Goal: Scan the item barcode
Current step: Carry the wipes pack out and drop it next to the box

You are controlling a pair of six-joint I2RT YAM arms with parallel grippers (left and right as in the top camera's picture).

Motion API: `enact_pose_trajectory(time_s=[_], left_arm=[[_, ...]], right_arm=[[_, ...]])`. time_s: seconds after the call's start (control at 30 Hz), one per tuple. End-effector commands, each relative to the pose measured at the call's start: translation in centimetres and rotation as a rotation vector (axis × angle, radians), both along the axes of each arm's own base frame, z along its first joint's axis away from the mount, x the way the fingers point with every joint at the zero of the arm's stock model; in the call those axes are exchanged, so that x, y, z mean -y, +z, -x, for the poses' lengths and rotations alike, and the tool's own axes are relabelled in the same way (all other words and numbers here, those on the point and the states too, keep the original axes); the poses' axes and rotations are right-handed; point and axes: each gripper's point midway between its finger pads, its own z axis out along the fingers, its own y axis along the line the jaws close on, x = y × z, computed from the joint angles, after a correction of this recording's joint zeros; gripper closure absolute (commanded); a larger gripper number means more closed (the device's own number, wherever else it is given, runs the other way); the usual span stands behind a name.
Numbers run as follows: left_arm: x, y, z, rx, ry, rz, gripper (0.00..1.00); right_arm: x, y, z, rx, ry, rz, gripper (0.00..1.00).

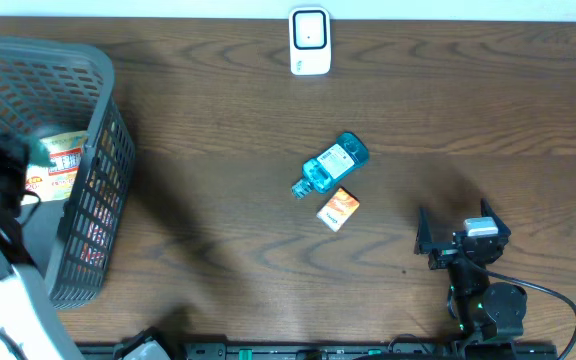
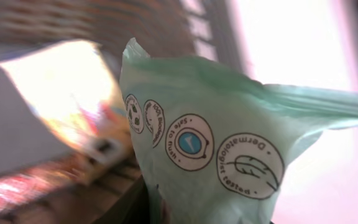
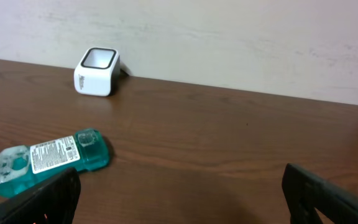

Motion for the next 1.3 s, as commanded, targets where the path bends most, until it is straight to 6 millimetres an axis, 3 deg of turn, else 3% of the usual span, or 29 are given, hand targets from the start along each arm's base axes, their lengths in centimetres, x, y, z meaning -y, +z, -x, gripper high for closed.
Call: enact_pose_trajectory(time_s=[0.0, 0.17, 0.27, 0.4, 0.67, 0.8, 0.9, 0.97, 1.07, 1.13, 1.2, 1.27], left_arm=[[6.8, 3.0, -0.7, 0.122, -0.232, 0.054, 0.68], [15.2, 3.5, -1.4, 0.125, -0.511, 0.041, 0.68], [19.5, 1.6, -2.1, 0.053, -0.649, -0.023, 0.68], [23.6, -3.6, -2.9, -0.134, -0.728, -0.111, 0.68], [29.1, -14.9, -3.9, -0.493, -0.855, -0.162, 0.69], [30.8, -20.5, -3.9, -0.654, -0.894, -0.165, 0.68], [31.1, -23.1, -3.8, -0.73, -0.901, -0.164, 0.68], [31.0, -24.5, -3.7, -0.774, -0.901, -0.165, 0.68], [31.2, -24.8, -4.1, -0.759, -0.98, -0.224, 0.66], [31.5, -24.8, -4.4, -0.738, -1.093, -0.314, 0.5], [31.4, -24.8, -4.2, -0.726, -1.288, -0.468, 0.25], [31.1, -25.2, -3.8, -0.726, -1.443, -0.588, 0.13]], right_arm=[[0.1, -0.1, 0.0, -0.007, -0.004, -0.015, 0.01], [0.1, -0.1, 0.0, -0.007, -0.004, -0.015, 0.01], [0.1, -0.1, 0.0, -0.007, -0.005, -0.015, 0.01], [0.1, -0.1, 0.0, -0.007, -0.005, -0.015, 0.01], [0.1, -0.1, 0.0, -0.007, -0.004, -0.015, 0.01], [0.1, -0.1, 0.0, -0.007, -0.004, -0.015, 0.01], [0.1, -0.1, 0.0, -0.007, -0.004, -0.015, 0.01], [0.1, -0.1, 0.0, -0.007, -0.004, -0.015, 0.01], [0.1, -0.1, 0.0, -0.007, -0.004, -0.015, 0.01], [0.1, -0.1, 0.0, -0.007, -0.005, -0.015, 0.01], [0.1, -0.1, 0.0, -0.007, -0.004, -0.015, 0.01], [0.1, -0.1, 0.0, -0.007, -0.004, -0.015, 0.01]])
